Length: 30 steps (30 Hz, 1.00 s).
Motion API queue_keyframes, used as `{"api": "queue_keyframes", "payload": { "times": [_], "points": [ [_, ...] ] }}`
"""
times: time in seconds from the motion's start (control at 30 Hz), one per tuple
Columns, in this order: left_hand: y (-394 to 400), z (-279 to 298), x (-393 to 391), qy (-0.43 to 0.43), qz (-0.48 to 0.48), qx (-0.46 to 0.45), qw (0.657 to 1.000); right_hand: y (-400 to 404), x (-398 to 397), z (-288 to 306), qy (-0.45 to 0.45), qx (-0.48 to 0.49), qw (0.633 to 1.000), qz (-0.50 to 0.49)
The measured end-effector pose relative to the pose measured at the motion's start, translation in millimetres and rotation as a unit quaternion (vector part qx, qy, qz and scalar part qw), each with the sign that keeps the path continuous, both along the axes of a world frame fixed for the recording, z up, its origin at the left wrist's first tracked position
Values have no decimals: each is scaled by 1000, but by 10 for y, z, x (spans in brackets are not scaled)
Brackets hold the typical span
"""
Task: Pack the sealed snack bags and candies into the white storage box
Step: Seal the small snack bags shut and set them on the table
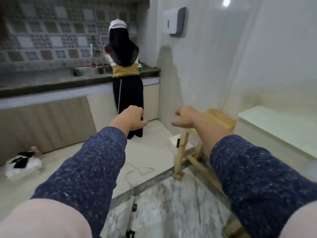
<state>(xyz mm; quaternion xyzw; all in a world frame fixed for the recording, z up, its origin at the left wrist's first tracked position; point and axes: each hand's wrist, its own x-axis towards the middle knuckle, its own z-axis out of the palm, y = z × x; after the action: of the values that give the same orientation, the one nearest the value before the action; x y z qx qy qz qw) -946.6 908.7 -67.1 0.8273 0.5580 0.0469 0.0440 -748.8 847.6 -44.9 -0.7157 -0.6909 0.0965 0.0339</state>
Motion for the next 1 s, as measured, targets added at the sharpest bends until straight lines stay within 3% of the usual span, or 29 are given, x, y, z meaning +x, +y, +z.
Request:
{"api": "queue_keyframes", "payload": {
  "times": [0.17,0.43,0.77,1.0],
  "points": [
    [-154,109,1294,2,-119,9,993,-663,1062,110,-8,17,992,-122],
    [-913,69,3191,-11,-300,25,954,-1865,2501,38,-4,24,962,-272],
    [-2160,-180,5180,-30,-415,-9,909,-3342,4128,-191,-1,-10,918,-396],
    [-2892,-719,6226,-2,-479,-62,876,-4085,4916,-682,24,-56,892,-447]
  ]
}}
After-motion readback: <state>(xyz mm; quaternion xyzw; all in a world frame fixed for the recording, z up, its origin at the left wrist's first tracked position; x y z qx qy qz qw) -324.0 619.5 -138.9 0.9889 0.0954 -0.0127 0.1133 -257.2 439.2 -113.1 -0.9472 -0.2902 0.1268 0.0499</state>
